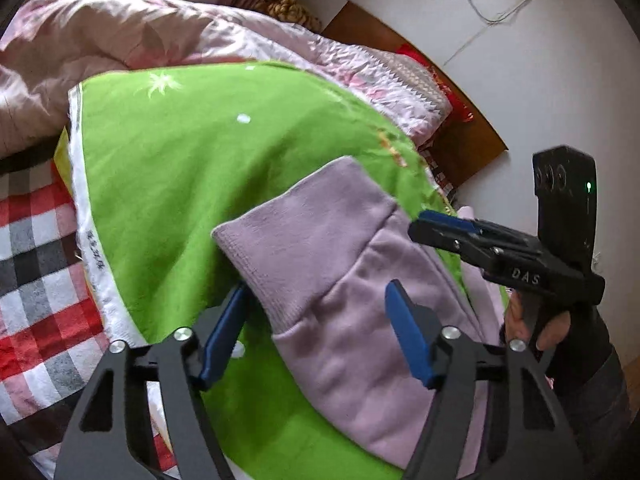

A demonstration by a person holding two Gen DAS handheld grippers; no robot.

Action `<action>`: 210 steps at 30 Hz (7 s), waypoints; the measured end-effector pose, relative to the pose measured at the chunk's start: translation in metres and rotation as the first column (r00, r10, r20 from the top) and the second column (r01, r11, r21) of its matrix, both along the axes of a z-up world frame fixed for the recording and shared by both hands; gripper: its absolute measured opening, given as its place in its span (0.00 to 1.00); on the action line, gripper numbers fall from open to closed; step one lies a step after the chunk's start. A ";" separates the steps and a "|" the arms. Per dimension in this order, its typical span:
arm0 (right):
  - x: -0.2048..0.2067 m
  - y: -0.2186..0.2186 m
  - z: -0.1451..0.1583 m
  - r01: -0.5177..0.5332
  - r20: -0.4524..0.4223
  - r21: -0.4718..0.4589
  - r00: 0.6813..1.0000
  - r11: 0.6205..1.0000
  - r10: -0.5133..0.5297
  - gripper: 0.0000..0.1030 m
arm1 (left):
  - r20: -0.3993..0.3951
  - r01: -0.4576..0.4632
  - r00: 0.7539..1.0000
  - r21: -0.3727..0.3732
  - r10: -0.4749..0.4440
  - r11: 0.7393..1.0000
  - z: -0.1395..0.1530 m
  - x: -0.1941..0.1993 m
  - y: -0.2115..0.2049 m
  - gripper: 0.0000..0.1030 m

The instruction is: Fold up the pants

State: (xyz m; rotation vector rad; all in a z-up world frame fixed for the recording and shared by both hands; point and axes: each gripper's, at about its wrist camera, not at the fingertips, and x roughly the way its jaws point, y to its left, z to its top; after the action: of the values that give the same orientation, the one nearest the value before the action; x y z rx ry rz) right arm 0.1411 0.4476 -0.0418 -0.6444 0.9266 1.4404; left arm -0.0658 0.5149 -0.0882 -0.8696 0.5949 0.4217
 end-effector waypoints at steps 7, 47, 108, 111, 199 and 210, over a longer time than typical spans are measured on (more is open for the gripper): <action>-0.004 0.007 -0.010 -0.062 -0.012 0.027 0.998 0.998 0.062 0.18 | 0.006 -0.019 1.000 -0.002 0.019 1.000 -0.006 0.009 0.012 0.38; 0.164 -0.214 -0.015 0.668 -0.169 -0.022 0.731 0.744 -0.661 0.07 | -0.097 0.285 0.954 0.015 -0.282 0.958 0.013 0.058 -0.068 0.98; -0.150 -0.270 0.003 0.139 0.305 -0.028 0.944 0.990 -0.124 0.29 | 0.064 0.130 0.990 -0.067 -0.126 0.989 0.001 0.041 -0.003 0.54; -0.162 -0.265 -0.005 0.134 0.362 -0.043 0.926 0.990 -0.109 0.29 | 0.054 0.121 0.991 -0.055 -0.119 0.991 0.001 0.042 -0.006 0.55; -0.093 -0.586 -0.007 0.895 0.131 0.142 0.407 0.424 -0.904 0.76 | -0.385 0.767 0.640 0.357 -0.665 0.532 0.072 0.150 -0.371 0.98; -0.114 -0.680 -0.042 0.932 0.110 0.056 0.351 0.359 -0.930 0.83 | -0.457 0.845 0.529 0.364 -0.715 0.392 0.017 0.215 -0.456 0.99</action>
State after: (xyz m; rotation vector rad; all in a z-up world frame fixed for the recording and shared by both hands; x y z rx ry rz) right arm 0.0270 -0.2328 -0.0840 -0.0949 0.9507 0.3070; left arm 0.1491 0.0591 -0.0710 0.1161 0.9728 -0.2202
